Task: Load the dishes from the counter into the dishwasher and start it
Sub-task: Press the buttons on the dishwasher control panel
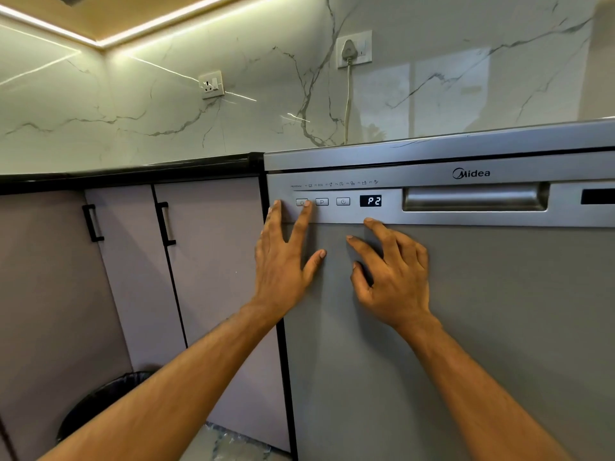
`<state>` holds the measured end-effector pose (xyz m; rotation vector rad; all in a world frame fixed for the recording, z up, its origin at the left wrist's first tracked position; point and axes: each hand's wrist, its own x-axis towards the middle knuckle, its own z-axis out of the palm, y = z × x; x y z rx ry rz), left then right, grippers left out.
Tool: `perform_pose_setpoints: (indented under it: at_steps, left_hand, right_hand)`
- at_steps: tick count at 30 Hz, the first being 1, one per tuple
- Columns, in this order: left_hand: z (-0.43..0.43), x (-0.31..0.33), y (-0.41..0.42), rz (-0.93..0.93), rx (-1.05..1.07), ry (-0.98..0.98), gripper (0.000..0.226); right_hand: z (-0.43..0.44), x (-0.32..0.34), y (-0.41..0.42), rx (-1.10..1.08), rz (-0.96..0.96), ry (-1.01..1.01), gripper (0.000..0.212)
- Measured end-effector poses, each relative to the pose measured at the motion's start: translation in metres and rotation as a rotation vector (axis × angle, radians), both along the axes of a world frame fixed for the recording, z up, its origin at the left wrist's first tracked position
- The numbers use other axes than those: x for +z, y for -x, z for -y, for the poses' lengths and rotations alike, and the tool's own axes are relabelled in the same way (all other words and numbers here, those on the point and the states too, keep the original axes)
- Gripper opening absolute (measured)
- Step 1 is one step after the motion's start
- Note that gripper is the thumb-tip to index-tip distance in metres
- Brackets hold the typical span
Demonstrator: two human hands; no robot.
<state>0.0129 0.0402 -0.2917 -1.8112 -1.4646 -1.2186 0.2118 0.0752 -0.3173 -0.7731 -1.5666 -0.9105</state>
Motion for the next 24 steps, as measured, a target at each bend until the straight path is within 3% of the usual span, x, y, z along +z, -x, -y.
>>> perform_pose_setpoints:
  at_steps: [8, 24]
  left_hand:
    - [-0.0061, -0.0004, 0.0026, -0.041, 0.004, 0.042, 0.075]
    - [-0.0094, -0.0010, 0.0095, 0.003, -0.026, 0.022, 0.085]
  right_hand:
    - [0.0000, -0.0004, -0.0017, -0.008, 0.005, 0.006, 0.042]
    - [-0.0013, -0.0006, -0.0009, -0.020, 0.014, 0.016, 0.043]
